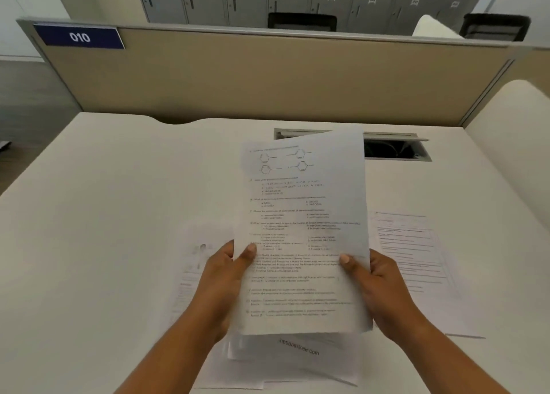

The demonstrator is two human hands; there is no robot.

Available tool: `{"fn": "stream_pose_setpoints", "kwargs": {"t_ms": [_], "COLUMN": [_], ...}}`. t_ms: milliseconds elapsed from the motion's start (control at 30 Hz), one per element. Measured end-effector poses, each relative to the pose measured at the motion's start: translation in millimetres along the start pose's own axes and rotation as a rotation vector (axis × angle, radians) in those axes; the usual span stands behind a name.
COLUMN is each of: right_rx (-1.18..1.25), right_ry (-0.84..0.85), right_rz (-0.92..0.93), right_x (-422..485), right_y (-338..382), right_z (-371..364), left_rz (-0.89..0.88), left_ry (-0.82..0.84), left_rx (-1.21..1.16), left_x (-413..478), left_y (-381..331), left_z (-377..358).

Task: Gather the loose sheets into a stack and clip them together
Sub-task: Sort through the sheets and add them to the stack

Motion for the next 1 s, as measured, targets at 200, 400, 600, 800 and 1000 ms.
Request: {"fn": "stream_pose_setpoints", "kwargs": {"t_ms": [200, 400, 600, 800, 1000], "right_rx": [-0.018, -0.310, -0.972, -1.070, -0.842], "right_ry": [0.114, -0.124, -0.441, -0.405, -0.479], "right_rz": [-0.066, -0.116, -0.516, -0.684, -0.593], "right_x": [-7.4, 18.4, 38.8, 39.4, 36.5], "right_y": [-4.1, -34.0, -97.7, -121.0, -121.4], "right_z": [8.1, 66.6, 151.6, 168.9, 181.0], "left_rz": [-0.008, -0.052, -0.051, -0.064, -0.057], "left_ry": [-0.001, -0.085, -0.126, -0.158, -0.160], "left_rx": [0.011, 0.023, 0.020, 0.017, 0.006], "left_x": [-4.6, -4.6, -3.0, -2.4, -1.3], "left_y": [7.8, 7.9, 6.5, 8.3, 12.2], "left_z": [4.1, 16.2, 35.9, 44.4, 45.9]}}
Point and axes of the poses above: each hand's wrist, its own x-axis towards the middle knuckle, its own z-axis out of the back of the hand, y = z × x, the point moved 1 cm from there along x, towards the middle knuckle, and after that the axes turned 11 degrees about -x, right-handed, at the moved point
